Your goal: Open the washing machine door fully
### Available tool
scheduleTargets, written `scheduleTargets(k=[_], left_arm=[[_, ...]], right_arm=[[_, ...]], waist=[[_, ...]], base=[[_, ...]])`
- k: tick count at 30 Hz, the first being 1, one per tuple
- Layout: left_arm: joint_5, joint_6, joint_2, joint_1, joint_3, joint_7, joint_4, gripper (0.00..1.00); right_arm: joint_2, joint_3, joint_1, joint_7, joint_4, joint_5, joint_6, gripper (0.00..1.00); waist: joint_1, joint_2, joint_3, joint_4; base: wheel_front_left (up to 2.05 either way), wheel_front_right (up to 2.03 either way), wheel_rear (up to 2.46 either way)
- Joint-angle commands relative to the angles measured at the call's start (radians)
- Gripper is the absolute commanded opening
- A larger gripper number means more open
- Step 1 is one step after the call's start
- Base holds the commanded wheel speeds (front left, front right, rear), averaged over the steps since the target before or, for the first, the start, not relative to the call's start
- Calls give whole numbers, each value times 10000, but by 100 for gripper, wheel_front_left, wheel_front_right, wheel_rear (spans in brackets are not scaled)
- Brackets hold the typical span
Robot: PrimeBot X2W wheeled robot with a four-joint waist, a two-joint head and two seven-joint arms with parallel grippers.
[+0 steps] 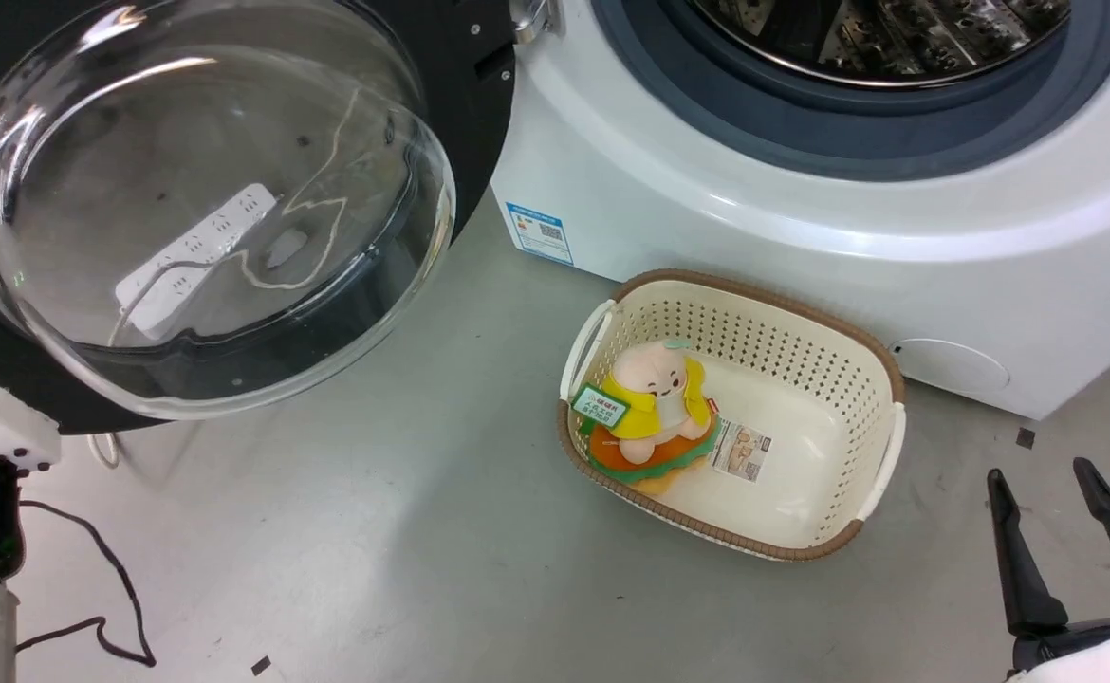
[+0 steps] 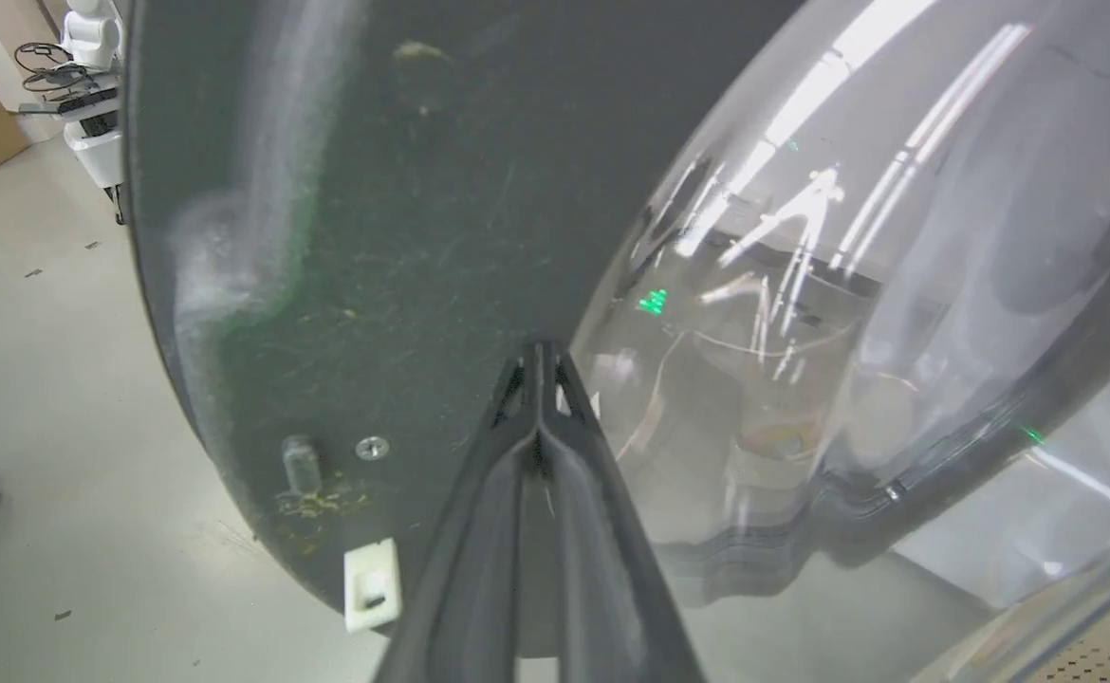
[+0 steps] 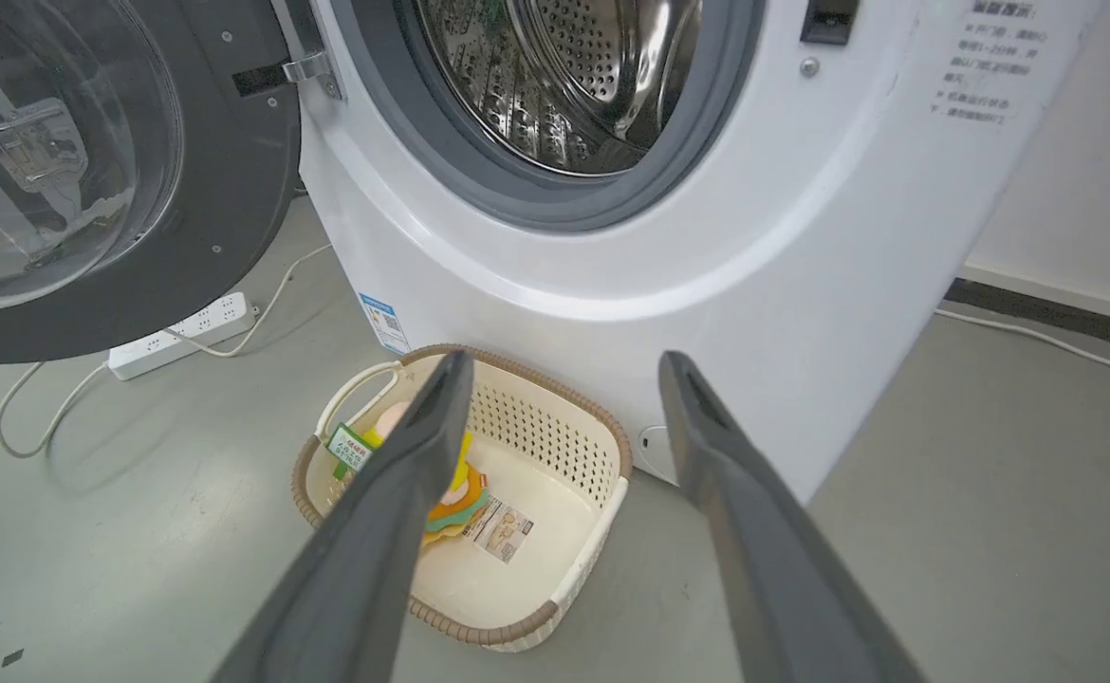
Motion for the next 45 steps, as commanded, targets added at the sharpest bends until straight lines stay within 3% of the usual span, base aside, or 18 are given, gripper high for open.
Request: scheduleTargets(k=[1,9,20,22,29,43,44,45], left_arm=[[70,-77,79,-206,-66,-194,280,0],[487,-209,-104,160,-517,-933,121,0],[1361,147,-1369,2342,-1914,-1067,-2840,0],[1458,169,-1652,2991,-2332,-875,-3836,0],[1520,456,-2204,4266,-2914,-660,-5234,0],[1789,619,-2735,5879,-3762,-1011,-5746,0],[1808,622,-2778,5942,-3831,-1027,-5698,16],[1851,638,-2806,5991,-3899,-1038,-5632,89]], right_arm=[[-19,-52,86,-9,-54,-54,8,100],[313,3,-31,-418,398,33,8,100],[763,147,-137,-1212,1164,112,8,100],[822,158,-172,-1355,1224,69,8,100],[940,399,-225,-1526,1280,-61,8,100],[1114,372,227,-1710,1459,-200,8,100],[1118,358,271,-1722,1515,-171,8,100],[1120,348,311,-1738,1577,-98,8,100]], waist=[[-1,0,-72,-27],[-1,0,-904,-196],[-1,0,-2441,-941],[-1,0,-2744,-1290],[-1,0,-3219,-2343],[-1,0,-3310,-3715],[-1,0,-3300,-3778],[-1,0,-3289,-3835]], base=[[0,0,0],[0,0,0],[0,0,0],[0,0,0],[0,0,0],[0,0,0],[0,0,0],[0,0,0]])
